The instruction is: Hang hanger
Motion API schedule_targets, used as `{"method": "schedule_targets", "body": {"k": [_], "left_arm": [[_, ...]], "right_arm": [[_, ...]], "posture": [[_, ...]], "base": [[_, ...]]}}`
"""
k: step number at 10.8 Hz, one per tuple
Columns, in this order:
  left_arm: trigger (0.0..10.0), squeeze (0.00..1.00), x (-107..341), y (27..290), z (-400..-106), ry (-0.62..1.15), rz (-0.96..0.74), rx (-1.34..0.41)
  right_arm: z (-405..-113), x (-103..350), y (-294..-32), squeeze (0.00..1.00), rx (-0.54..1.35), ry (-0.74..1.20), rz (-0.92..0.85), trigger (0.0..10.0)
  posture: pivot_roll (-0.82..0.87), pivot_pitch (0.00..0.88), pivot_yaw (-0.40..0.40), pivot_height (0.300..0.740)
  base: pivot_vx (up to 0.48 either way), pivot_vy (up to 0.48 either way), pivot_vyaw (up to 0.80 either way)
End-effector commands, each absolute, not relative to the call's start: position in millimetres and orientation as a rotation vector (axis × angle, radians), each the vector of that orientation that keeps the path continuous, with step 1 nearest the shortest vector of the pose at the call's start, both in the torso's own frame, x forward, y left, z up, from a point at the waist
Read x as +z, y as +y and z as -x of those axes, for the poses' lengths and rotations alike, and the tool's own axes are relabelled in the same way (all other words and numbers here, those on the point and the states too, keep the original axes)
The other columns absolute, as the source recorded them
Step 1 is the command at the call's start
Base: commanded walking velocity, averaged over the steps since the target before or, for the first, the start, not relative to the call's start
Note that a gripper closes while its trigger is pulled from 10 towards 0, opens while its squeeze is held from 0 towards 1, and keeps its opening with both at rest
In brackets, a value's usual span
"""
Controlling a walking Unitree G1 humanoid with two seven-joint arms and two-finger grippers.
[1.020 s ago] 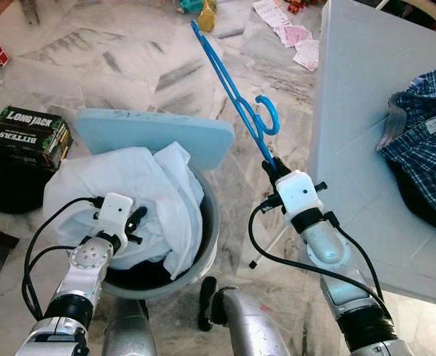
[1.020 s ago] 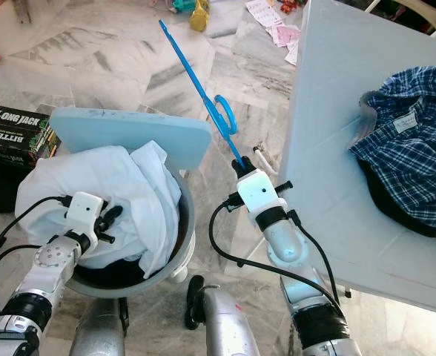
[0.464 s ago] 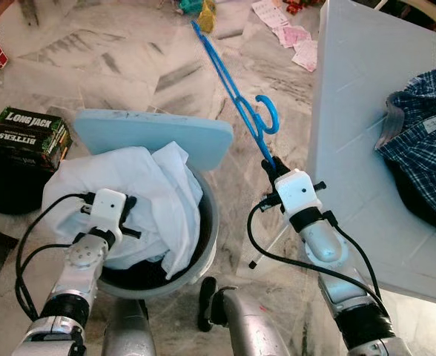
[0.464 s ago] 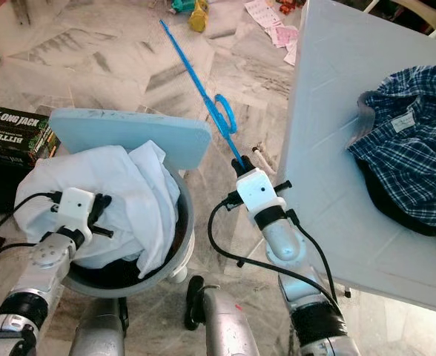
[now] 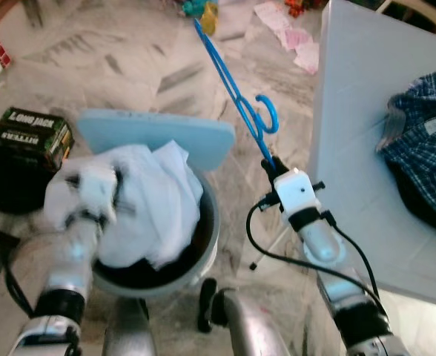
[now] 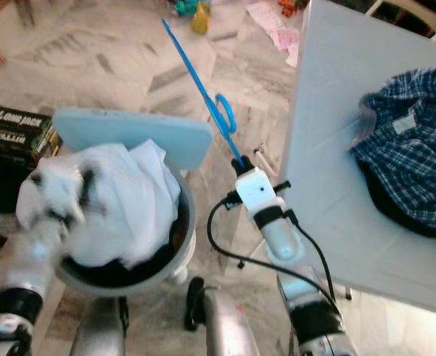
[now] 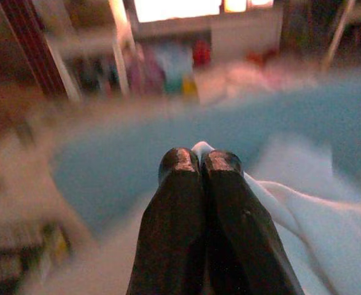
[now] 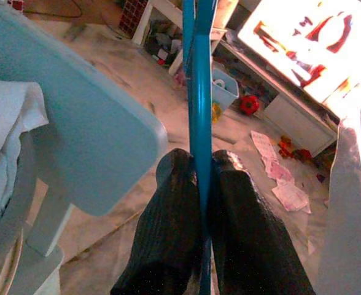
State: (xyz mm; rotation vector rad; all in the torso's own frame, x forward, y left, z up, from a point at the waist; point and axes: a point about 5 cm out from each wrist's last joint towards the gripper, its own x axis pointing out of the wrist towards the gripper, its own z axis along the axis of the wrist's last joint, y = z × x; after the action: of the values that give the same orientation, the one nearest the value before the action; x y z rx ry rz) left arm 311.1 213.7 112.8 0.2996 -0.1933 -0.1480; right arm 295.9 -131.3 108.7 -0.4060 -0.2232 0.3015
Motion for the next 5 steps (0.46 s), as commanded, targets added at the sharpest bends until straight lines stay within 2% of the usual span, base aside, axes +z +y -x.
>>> {"method": "schedule_targets", "body": {"k": [1, 4, 5], "left_arm": [[0.0, 0.0, 133, 211, -313, -0.286, -0.325, -0.153], [0.0, 0.0, 210, 190, -323, -0.56, -0.351, -0.203], [0.0, 0.0, 246, 171, -319, -0.689, -0.352, -0.275]], "right_arm": [[-290, 86, -137, 0.0, 0.286, -0.125, 0.4, 10.0], [-297, 87, -127, 0.0, 0.292, -0.136, 0.381, 10.0], [-299, 87, -124, 0.0, 0.289, -0.138, 0.376, 10.0]], "posture": [[0.04, 0.256, -0.132, 0.74], [0.07, 0.233, -0.118, 0.74], [0.08, 0.23, -0.112, 0.74]], "base": [[0.0, 0.0, 0.0], [0.0, 0.0, 0.0], [0.0, 0.0, 0.0]]}}
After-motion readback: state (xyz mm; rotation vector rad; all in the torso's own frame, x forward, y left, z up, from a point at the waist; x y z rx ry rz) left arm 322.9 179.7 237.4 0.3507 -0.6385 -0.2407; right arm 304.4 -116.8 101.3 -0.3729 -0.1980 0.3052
